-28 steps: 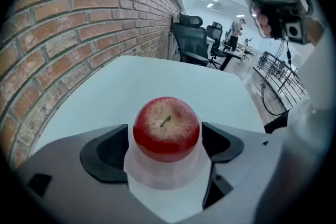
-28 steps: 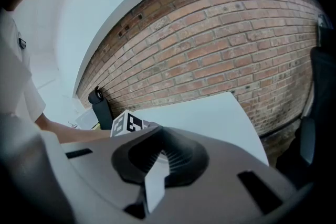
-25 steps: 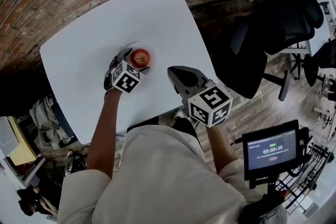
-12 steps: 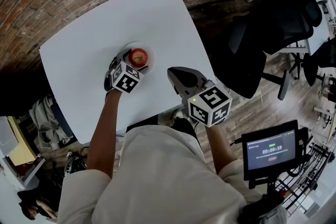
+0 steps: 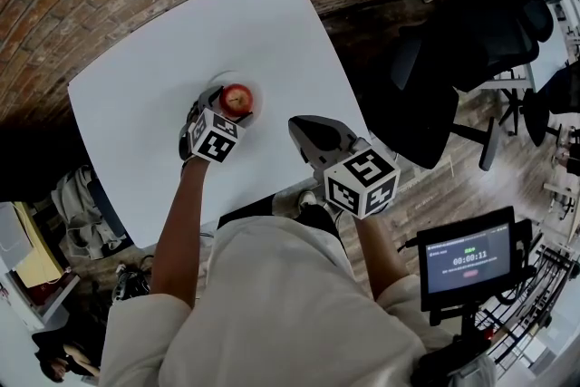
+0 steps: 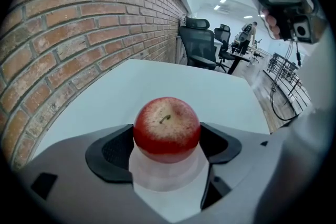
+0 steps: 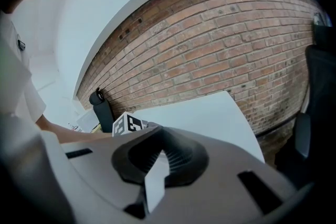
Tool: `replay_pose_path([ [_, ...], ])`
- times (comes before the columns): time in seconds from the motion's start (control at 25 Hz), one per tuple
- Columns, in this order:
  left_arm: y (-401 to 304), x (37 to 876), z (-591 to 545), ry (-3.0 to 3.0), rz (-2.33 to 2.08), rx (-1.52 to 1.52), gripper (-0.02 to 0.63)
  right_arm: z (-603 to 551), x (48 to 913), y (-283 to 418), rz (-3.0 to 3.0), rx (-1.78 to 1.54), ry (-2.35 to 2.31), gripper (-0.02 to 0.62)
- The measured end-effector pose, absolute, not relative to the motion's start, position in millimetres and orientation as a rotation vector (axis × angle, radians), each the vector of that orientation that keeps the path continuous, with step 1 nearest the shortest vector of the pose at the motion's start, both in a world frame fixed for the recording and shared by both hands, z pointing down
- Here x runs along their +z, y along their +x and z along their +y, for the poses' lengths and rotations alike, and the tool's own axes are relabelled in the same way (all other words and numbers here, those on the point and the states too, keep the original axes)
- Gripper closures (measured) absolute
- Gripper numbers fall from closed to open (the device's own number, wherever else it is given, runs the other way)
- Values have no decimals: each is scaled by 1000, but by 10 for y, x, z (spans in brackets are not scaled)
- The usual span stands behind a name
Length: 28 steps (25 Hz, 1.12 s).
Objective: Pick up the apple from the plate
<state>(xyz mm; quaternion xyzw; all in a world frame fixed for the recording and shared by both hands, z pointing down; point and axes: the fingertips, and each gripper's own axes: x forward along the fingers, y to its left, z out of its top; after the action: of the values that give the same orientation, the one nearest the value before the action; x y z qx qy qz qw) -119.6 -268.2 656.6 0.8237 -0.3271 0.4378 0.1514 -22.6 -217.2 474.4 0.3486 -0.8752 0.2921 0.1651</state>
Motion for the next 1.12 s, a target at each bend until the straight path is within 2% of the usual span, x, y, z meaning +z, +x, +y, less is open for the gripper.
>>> replay_pose_path([
  [1.12, -1194, 6151, -2227, 2357, -1095, 1123, 213, -1696, 4457, -92, -2574, 747, 953, 594],
])
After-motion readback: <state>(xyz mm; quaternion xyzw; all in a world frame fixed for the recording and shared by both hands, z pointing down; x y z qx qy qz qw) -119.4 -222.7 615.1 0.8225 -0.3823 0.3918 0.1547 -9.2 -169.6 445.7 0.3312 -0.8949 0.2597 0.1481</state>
